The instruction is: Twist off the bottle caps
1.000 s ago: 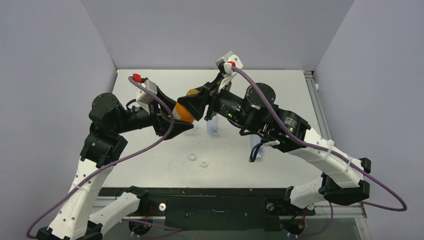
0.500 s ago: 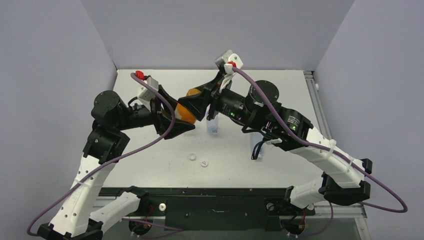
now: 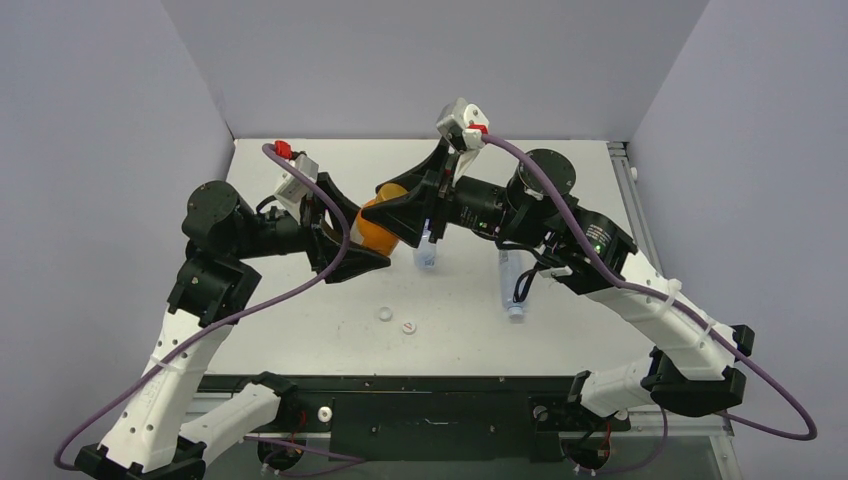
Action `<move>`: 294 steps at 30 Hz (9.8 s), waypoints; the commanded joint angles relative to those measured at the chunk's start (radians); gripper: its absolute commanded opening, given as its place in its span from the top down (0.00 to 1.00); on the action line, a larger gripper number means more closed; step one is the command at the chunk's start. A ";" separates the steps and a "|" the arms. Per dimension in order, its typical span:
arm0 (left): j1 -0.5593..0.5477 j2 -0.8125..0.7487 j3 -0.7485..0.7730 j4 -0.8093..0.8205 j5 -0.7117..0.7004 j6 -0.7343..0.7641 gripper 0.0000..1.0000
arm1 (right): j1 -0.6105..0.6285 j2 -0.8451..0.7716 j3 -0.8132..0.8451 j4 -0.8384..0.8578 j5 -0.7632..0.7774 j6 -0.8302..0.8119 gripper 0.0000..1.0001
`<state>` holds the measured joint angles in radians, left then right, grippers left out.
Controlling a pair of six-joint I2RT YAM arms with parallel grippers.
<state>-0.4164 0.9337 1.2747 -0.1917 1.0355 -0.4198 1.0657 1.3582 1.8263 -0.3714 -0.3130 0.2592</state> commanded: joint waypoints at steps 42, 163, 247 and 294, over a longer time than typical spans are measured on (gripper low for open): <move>0.001 -0.067 -0.002 -0.033 -0.210 0.133 1.00 | 0.068 0.039 0.138 -0.073 0.193 0.012 1.00; -0.019 -0.113 -0.005 -0.114 -0.370 0.313 1.00 | -0.006 0.101 0.257 -0.135 0.136 0.042 1.00; 0.000 -0.127 -0.048 0.019 -0.206 0.175 1.00 | -0.331 -0.347 -0.624 -0.080 0.163 0.061 1.00; 0.005 -0.139 -0.100 0.033 -0.239 0.202 1.00 | -0.096 -0.350 -0.840 0.243 0.387 0.105 0.19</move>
<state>-0.4168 0.8051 1.1950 -0.2173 0.8055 -0.2165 0.9939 1.1320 0.7906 0.0048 0.2127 0.4129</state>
